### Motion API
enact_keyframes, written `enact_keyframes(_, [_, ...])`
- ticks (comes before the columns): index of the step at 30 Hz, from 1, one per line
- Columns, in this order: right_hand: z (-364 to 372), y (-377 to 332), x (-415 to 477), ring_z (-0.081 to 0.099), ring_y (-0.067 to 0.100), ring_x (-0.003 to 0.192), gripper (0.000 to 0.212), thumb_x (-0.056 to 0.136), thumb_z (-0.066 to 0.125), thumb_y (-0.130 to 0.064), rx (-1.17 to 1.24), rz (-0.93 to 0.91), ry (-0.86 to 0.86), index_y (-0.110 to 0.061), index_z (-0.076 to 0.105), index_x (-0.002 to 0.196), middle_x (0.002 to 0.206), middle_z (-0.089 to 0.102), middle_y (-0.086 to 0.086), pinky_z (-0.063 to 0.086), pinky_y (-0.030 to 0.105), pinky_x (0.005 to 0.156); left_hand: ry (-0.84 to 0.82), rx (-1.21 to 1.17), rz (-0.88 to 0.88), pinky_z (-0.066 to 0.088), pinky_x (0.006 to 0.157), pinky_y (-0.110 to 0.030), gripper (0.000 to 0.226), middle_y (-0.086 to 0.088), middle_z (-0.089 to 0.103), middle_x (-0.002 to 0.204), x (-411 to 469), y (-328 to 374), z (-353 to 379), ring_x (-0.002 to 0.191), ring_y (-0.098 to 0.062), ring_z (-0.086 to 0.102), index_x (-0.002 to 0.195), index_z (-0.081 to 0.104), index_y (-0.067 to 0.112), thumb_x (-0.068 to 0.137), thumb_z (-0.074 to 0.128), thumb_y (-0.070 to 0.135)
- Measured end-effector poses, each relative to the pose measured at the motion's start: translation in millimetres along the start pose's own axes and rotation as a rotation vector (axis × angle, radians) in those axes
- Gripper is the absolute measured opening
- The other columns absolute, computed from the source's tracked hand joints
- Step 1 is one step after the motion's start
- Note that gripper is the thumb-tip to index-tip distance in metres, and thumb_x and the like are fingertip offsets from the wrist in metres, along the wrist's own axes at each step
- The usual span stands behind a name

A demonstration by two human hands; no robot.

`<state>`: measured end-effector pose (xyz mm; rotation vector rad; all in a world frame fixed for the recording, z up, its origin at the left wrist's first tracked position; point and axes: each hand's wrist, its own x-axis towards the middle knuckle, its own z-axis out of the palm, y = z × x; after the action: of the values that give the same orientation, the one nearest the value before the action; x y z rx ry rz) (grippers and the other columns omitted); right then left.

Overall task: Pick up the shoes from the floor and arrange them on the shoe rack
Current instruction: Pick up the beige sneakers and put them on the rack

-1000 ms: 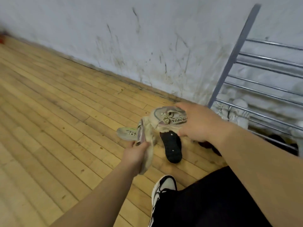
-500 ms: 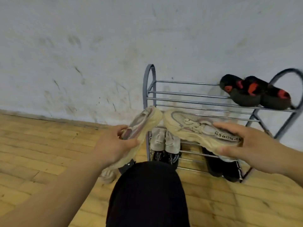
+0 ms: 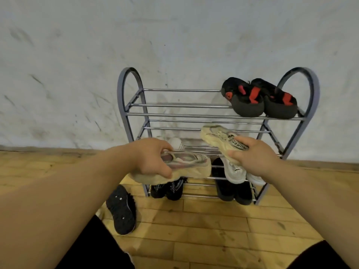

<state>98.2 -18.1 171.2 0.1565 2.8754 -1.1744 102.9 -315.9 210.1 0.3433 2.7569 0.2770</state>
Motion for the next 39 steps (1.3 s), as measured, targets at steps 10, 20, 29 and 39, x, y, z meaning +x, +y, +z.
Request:
enact_keyframes(10, [127.0, -66.5, 75.6, 0.048, 0.023, 0.140, 0.062, 0.095, 0.064, -0.048, 0.160, -0.045, 0.064, -0.029, 0.049, 0.153, 0.157, 0.048, 0.000, 0.038, 0.031, 0.109, -0.276, 0.048, -0.001, 0.041, 0.093, -0.027, 0.087, 0.013, 0.053, 0.142, 14.4, -62.8, -2.1, 0.114, -0.007, 0.051, 0.149, 0.044, 0.037, 0.073, 0.086, 0.047])
enact_keyframes(20, [239.0, -120.8, 105.4, 0.053, 0.033, 0.127, 0.074, 0.088, 0.065, -0.061, -0.004, -0.123, 0.016, -0.032, 0.045, 0.152, 0.144, 0.041, 0.009, 0.045, 0.039, 0.104, -0.311, -0.030, -0.077, 0.041, 0.094, -0.031, 0.078, 0.015, 0.055, 0.134, 18.5, -133.6, -6.7, 0.113, -0.010, 0.053, 0.140, 0.052, 0.041, 0.071, 0.088, 0.046])
enact_keyframes(29, [209.9, -128.1, 93.8, 0.052, 0.021, 0.131, 0.065, 0.090, 0.064, -0.058, 0.067, -0.251, -0.071, -0.028, 0.050, 0.146, 0.142, 0.056, -0.001, 0.040, 0.031, 0.099, -0.315, -0.086, -0.044, 0.043, 0.089, -0.026, 0.076, 0.017, 0.056, 0.132, 24.0, -144.6, -8.0, 0.114, -0.007, 0.056, 0.139, 0.055, 0.040, 0.071, 0.088, 0.043])
enact_keyframes(39, [95.4, -59.7, 35.8, 0.046, -0.004, 0.133, 0.075, 0.074, 0.076, -0.072, 0.012, -0.212, -0.814, -0.062, 0.044, 0.141, 0.150, 0.047, -0.021, 0.039, 0.024, 0.108, -0.213, -0.221, 0.180, 0.040, 0.104, -0.029, 0.079, 0.024, 0.055, 0.132, 27.1, -100.0, -14.2, 0.122, -0.001, 0.052, 0.137, 0.053, 0.046, 0.067, 0.089, 0.049])
